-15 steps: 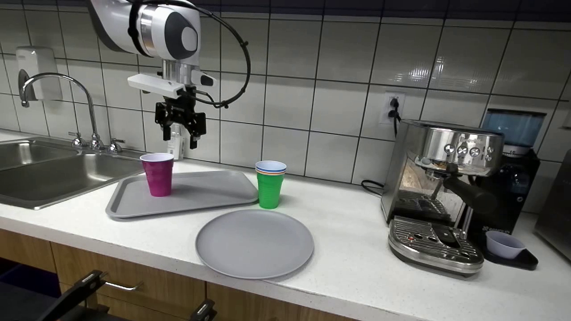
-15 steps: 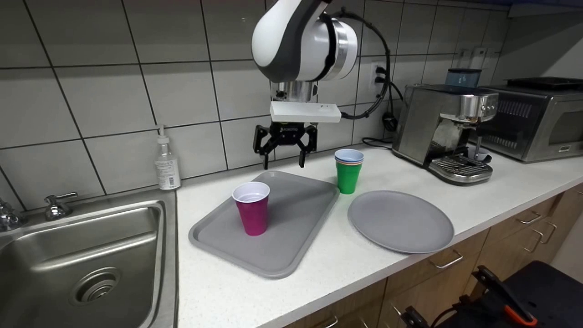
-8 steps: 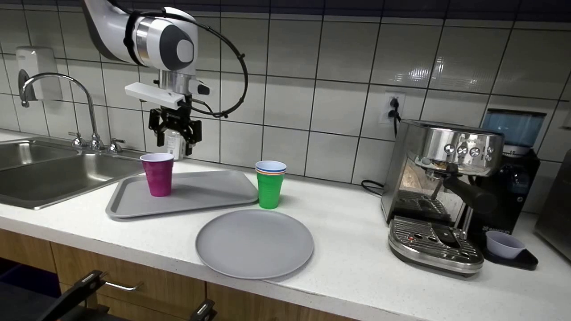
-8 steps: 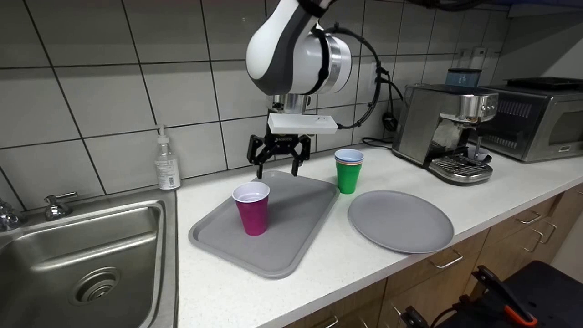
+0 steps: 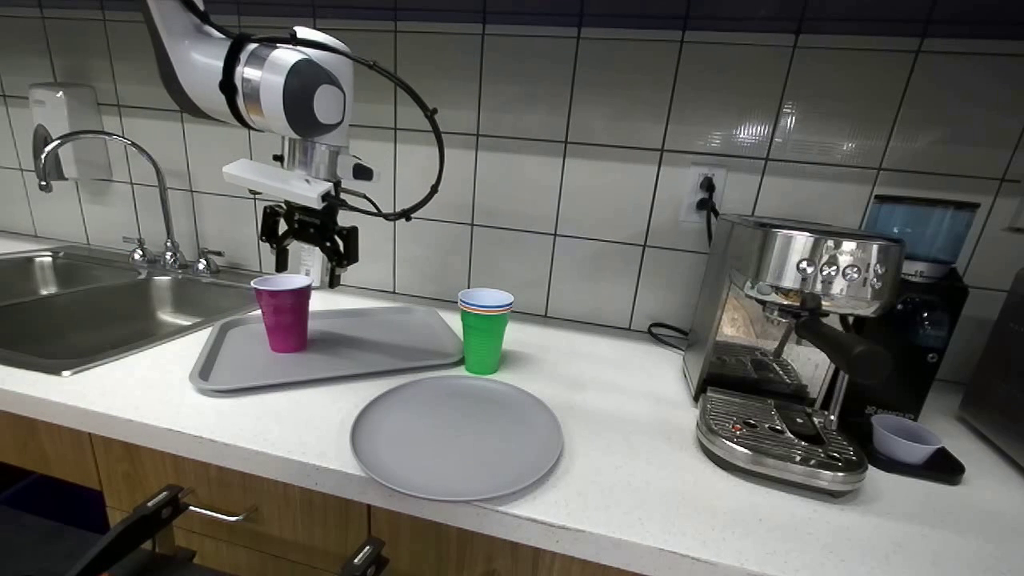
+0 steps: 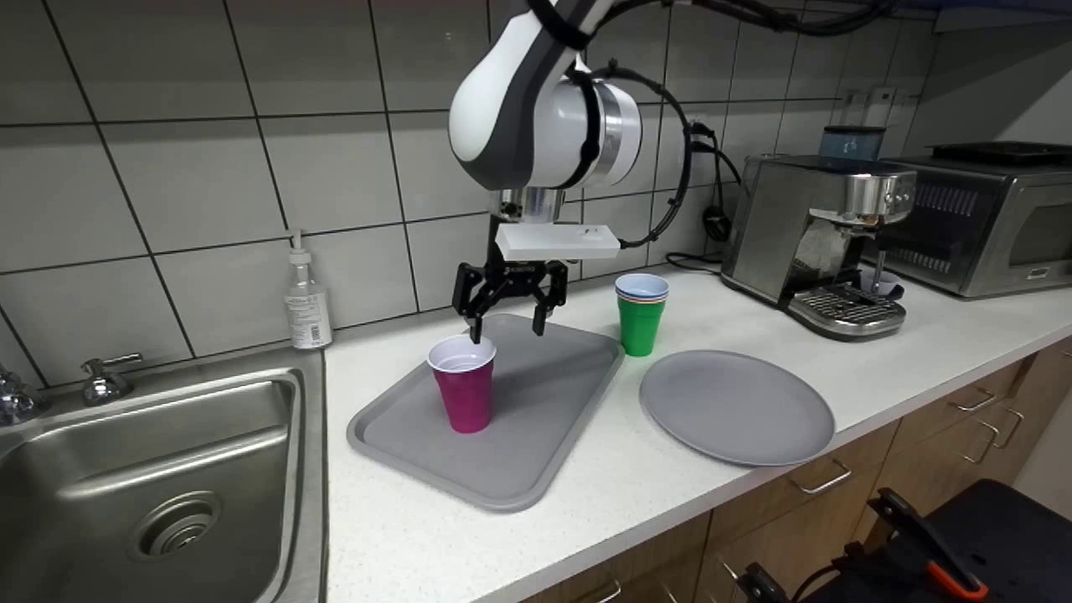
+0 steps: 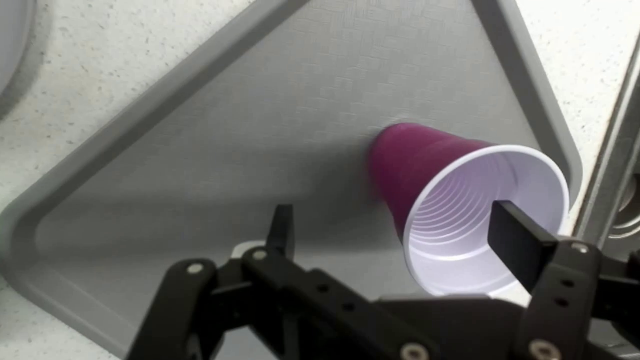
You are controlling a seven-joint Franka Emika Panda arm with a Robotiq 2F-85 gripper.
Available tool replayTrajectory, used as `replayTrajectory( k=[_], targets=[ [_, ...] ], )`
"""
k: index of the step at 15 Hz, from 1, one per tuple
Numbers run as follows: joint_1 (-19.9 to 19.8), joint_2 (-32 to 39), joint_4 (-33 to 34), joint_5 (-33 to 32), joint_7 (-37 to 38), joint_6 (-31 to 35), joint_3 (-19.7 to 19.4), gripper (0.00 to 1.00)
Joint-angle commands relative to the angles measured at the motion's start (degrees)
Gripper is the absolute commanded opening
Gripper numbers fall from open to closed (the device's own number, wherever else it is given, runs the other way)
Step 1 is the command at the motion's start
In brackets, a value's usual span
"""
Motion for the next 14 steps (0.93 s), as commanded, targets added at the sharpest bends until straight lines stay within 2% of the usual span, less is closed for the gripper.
replayTrajectory(
  k=[1, 11, 12, 13, 14],
  targets=[
    [-0.7, 0.9, -0.1, 0.8, -2.2, 1.6, 1.3, 1.0],
    [-0.3, 4.7, 0.1, 0.3, -1.1, 7.0, 2.2, 1.0],
    [-0.4, 4.8, 0.1, 0.4, -1.2, 7.4, 2.3, 0.91],
    [-0.5, 5.0, 0.1, 0.6, -1.3, 7.9, 2.4, 0.74],
    [-0.6, 5.0, 0.0, 0.6, -1.4, 8.2, 2.5, 0.68]
  ],
)
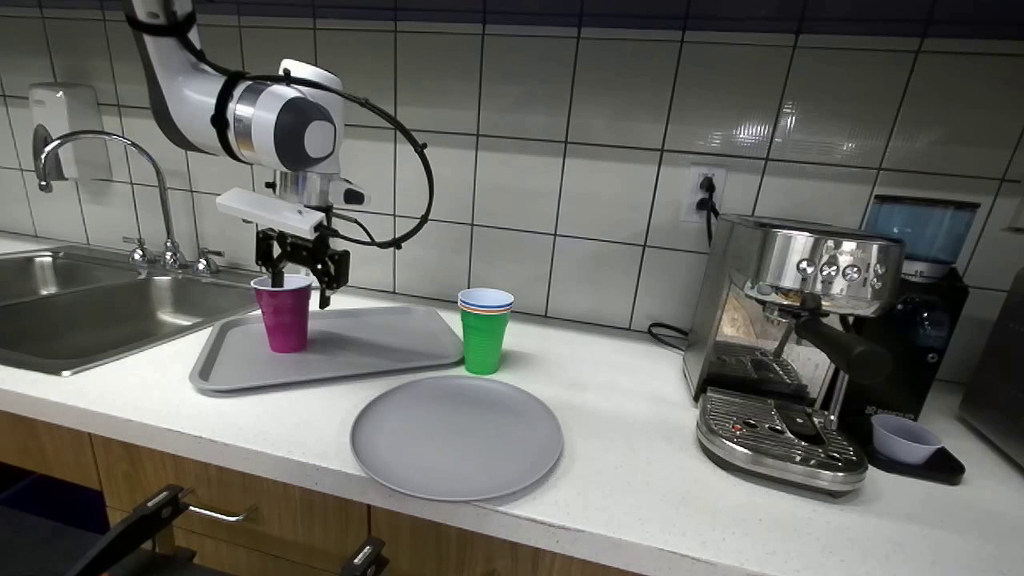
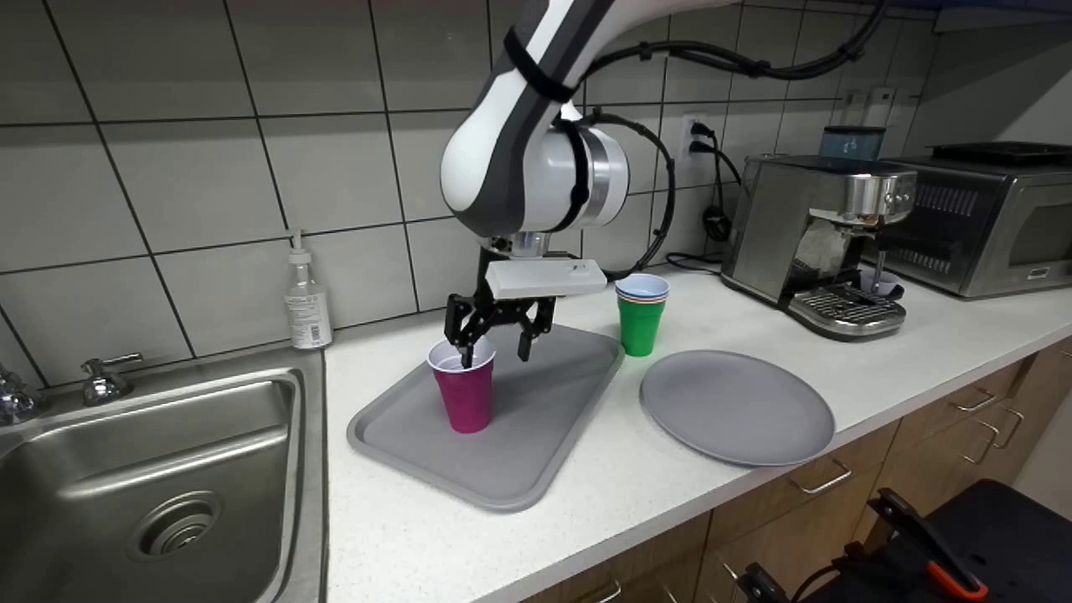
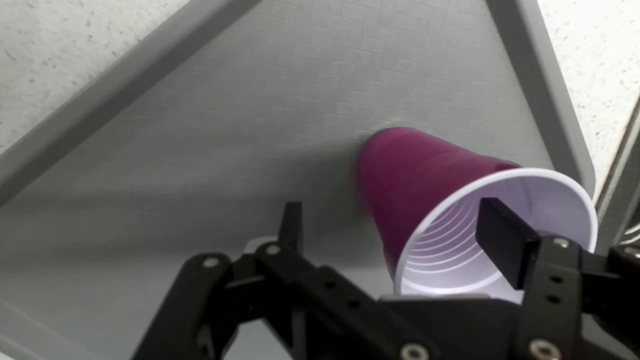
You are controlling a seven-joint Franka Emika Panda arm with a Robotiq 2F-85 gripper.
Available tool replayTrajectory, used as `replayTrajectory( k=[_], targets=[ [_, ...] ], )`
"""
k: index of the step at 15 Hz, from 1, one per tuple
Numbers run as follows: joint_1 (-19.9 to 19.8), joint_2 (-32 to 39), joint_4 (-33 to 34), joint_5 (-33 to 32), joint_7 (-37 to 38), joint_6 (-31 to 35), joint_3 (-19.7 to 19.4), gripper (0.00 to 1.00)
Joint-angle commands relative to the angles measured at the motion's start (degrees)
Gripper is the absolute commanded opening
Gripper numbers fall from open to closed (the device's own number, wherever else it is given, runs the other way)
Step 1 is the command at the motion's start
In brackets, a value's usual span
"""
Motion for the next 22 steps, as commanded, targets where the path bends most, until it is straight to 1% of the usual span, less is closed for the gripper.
replayTrajectory(
  k=[1, 2, 4, 6, 7, 8, 9, 17, 22],
  targets=[
    [-0.8, 0.1, 0.0, 0.7, -1.2, 1.6, 1.0, 0.58],
    [-1.0, 0.0, 0.0, 0.8, -1.4, 1.6, 1.1, 0.51],
    [-1.3, -0.5, 0.0, 1.2, -1.9, 1.8, 1.4, 0.33],
    [-1.7, -1.1, -0.2, 1.5, -2.5, 2.4, 1.8, 0.2],
    [-1.9, -1.2, -0.2, 1.7, -2.8, 2.6, 2.1, 0.12],
    [-2.1, -1.4, -0.3, 1.9, -3.0, 2.8, 2.3, 0.05],
    [-2.2, -1.6, -0.3, 2.0, -3.3, 2.9, 2.5, 0.0],
    [-3.2, -2.2, -0.5, 3.2, -5.6, 3.2, 3.8, 0.01],
    [-6.5, -5.3, -1.7, 7.8, -10.3, 2.9, 5.3, 0.01]
  ],
)
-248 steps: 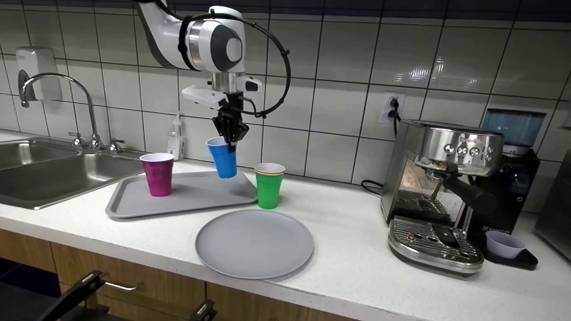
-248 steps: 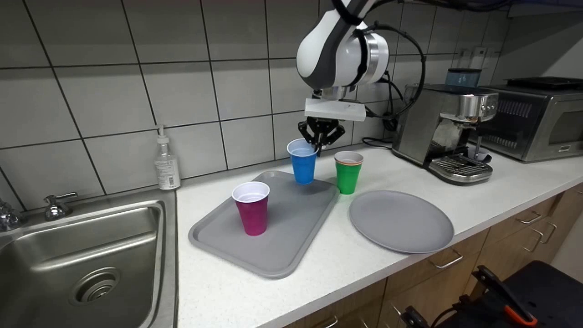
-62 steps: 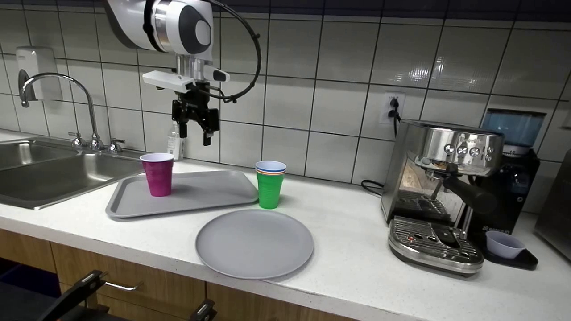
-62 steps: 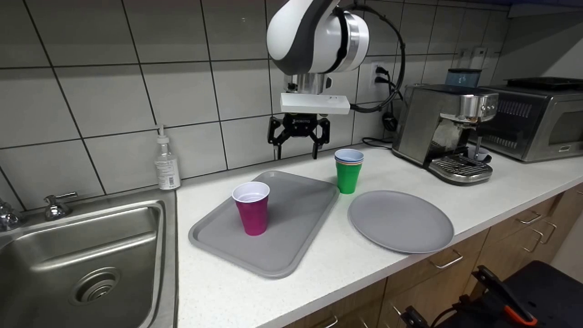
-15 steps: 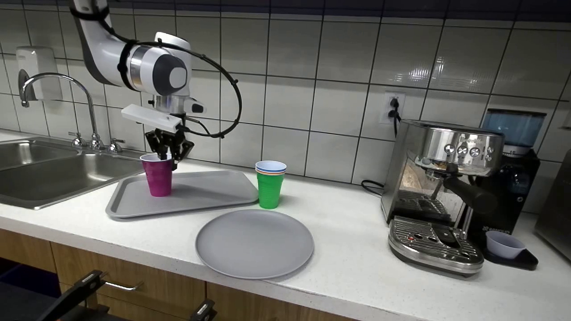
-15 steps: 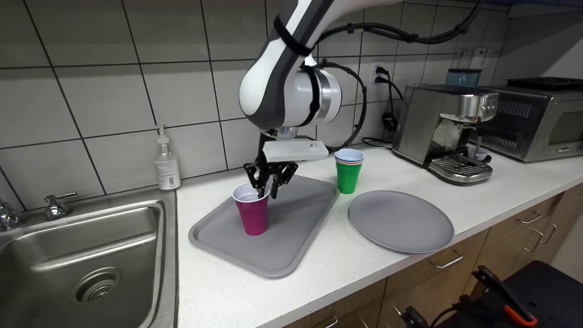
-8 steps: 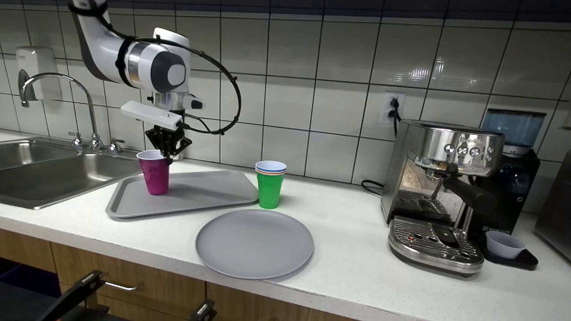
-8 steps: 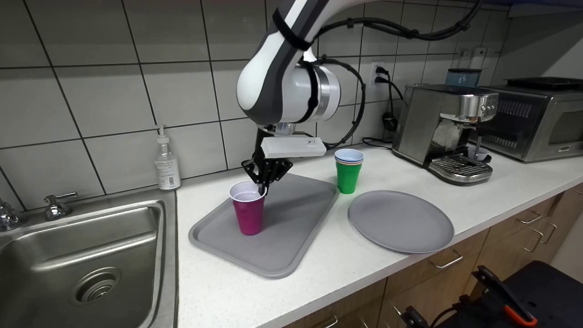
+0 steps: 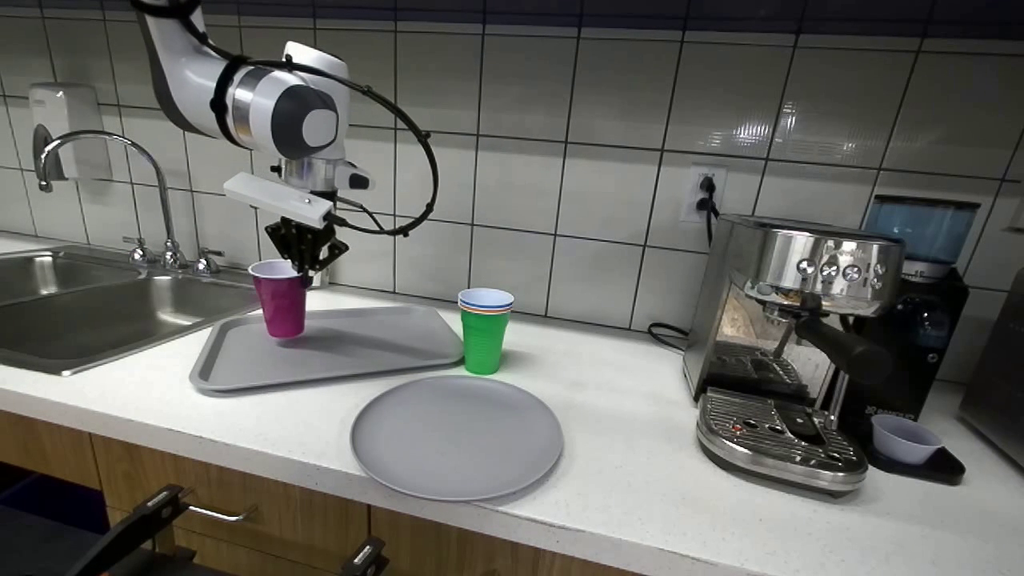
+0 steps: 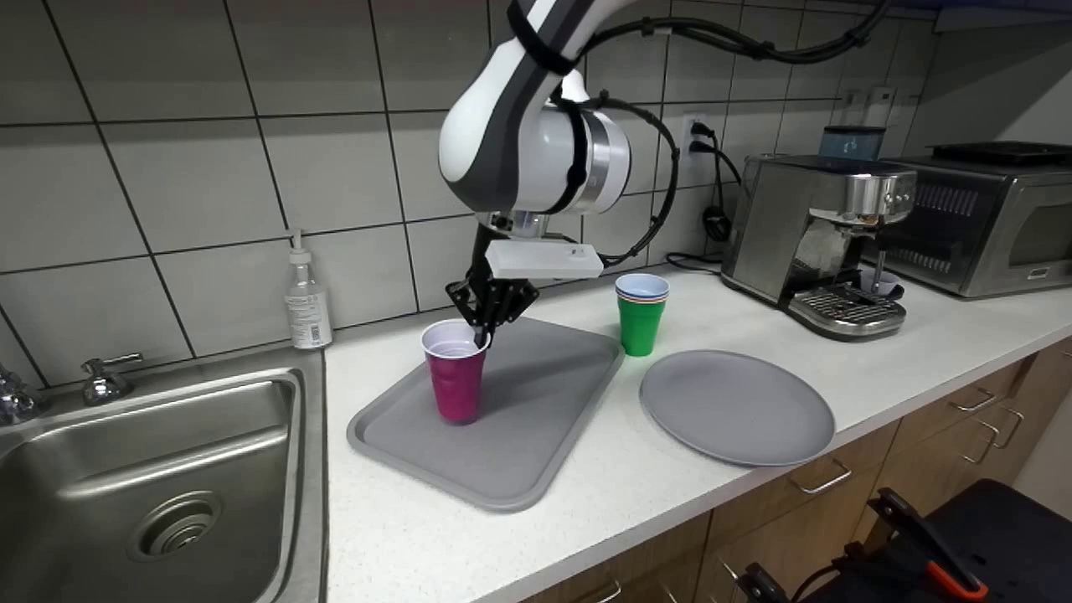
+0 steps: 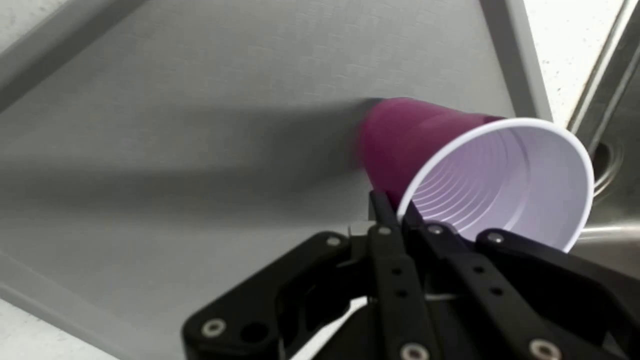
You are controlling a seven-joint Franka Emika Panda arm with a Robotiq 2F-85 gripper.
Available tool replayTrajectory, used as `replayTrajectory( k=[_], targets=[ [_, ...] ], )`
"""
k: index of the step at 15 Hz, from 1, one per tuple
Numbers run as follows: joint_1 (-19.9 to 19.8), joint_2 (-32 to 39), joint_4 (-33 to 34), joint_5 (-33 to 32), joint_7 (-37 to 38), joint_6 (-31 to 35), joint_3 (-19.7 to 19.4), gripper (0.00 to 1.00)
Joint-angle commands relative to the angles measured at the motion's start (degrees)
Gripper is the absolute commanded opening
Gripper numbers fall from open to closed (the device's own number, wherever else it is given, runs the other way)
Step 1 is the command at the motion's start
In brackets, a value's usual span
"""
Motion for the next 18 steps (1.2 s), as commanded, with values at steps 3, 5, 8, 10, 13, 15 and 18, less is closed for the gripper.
replayTrajectory(
  k=[3, 5, 8, 10, 13, 15, 18],
  targets=[
    [-5.3, -5.9, -2.5, 7.0, -7.8, -0.7, 2.3, 0.01],
    [-6.4, -7.2, -2.5, 9.1, -9.5, -2.4, 1.9, 0.01],
    [-7.5, -9.1, -2.8, 11.3, -11.5, -3.5, 0.9, 0.01],
    [-8.1, -10.6, -3.3, 12.5, -12.8, -4.7, 0.4, 0.01],
    [-8.8, -13.4, -3.8, 14.2, -15.9, -8.8, -0.5, 0.01],
    [-8.9, -15.5, -3.9, 14.8, -18.4, -13.1, -1.8, 0.01],
    [-8.4, -18.0, -4.0, 13.7, -20.0, -17.9, -4.8, 0.01]
  ],
)
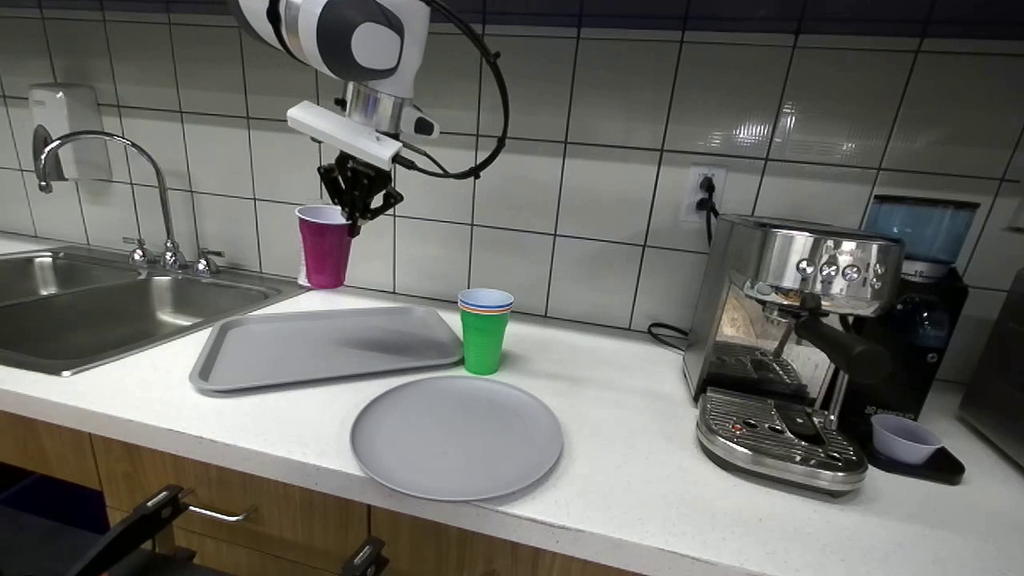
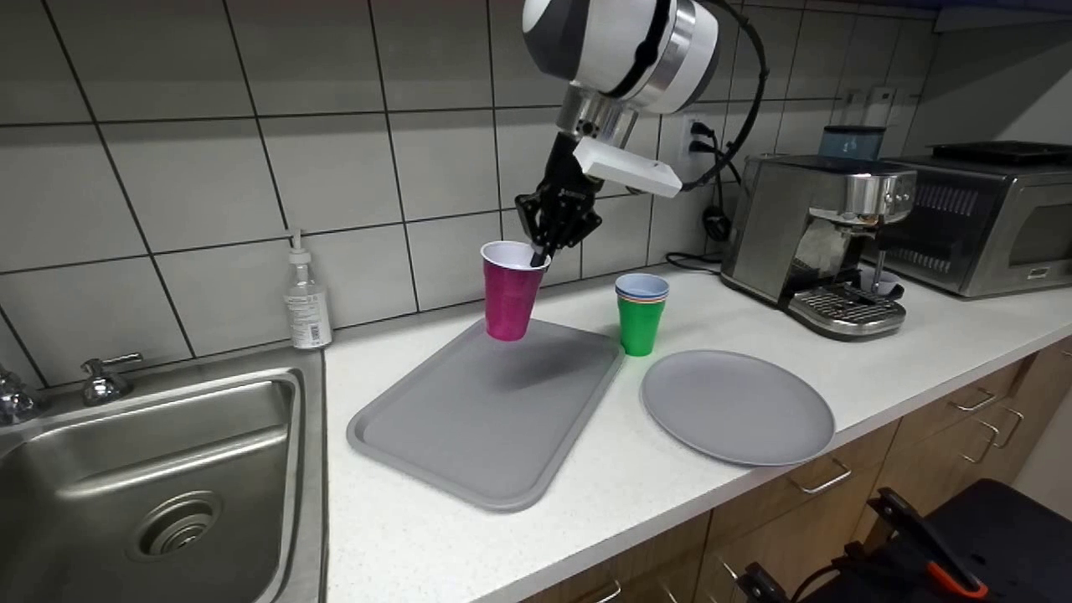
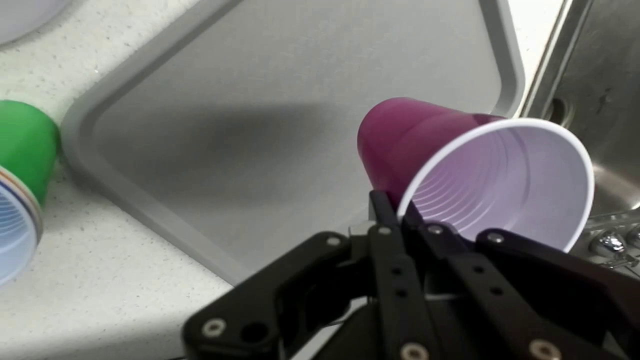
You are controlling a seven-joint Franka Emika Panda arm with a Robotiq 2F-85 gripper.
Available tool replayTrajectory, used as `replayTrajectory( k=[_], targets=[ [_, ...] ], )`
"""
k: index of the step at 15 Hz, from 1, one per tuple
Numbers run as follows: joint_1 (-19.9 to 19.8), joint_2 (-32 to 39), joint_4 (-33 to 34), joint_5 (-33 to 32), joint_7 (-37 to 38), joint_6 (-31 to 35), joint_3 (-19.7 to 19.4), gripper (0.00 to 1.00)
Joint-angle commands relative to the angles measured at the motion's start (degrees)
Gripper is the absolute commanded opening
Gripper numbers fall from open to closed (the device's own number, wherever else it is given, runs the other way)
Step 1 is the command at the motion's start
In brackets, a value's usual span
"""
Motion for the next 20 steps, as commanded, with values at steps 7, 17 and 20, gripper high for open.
replayTrajectory(
  k=[7, 17, 20],
  targets=[
    [0.5, -7.7, -4.2, -0.7, -5.2, -5.1, -7.1, 0.01],
    [-0.3, -10.4, -5.5, -0.7, -5.5, -3.2, -12.1, 0.01],
    [-0.6, -10.9, -5.3, -0.8, -4.7, -2.9, -13.7, 0.01]
  ],
)
